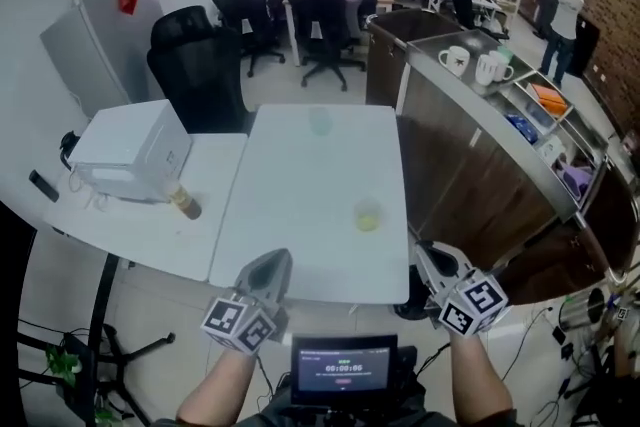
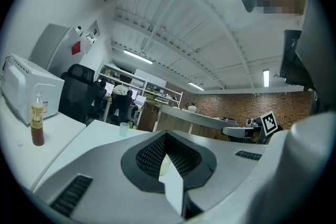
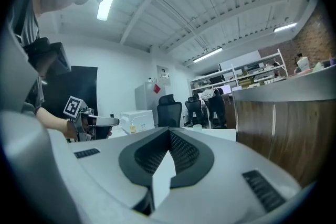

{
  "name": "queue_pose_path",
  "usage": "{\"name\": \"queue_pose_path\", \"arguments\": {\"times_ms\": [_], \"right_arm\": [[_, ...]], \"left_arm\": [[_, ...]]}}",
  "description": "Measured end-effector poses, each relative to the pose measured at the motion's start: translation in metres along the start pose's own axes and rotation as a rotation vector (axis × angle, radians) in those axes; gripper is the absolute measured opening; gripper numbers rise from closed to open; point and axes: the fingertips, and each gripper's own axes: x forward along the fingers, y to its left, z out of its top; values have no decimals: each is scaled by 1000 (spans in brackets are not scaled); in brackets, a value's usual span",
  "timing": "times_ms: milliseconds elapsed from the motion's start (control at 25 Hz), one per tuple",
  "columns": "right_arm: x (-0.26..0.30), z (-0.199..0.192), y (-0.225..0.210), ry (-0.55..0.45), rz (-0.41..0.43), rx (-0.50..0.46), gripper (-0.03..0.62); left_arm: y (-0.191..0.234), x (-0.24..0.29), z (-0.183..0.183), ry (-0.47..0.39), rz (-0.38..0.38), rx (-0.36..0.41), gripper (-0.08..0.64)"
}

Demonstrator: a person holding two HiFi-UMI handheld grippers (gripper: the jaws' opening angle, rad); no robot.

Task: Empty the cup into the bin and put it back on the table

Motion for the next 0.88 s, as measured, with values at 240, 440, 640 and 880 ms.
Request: {"name": "queue_pose_path", "arguments": {"times_ms": [240,440,640,880], "right_arm": [[34,12,-35,16,21,3,-2],[59,14,-56,30,72,16,-2],[81,8,-77,61,113,23,-2],[111,-8,-87,109,112,30,-2]], "left_arm": [[4,41,-13,27,-8,-10,-9],[21,68,-10,25,52,-11,-9],[33,98,-15,50,109,-13,-9],[42,128,-34,98,67,1,-9]]}}
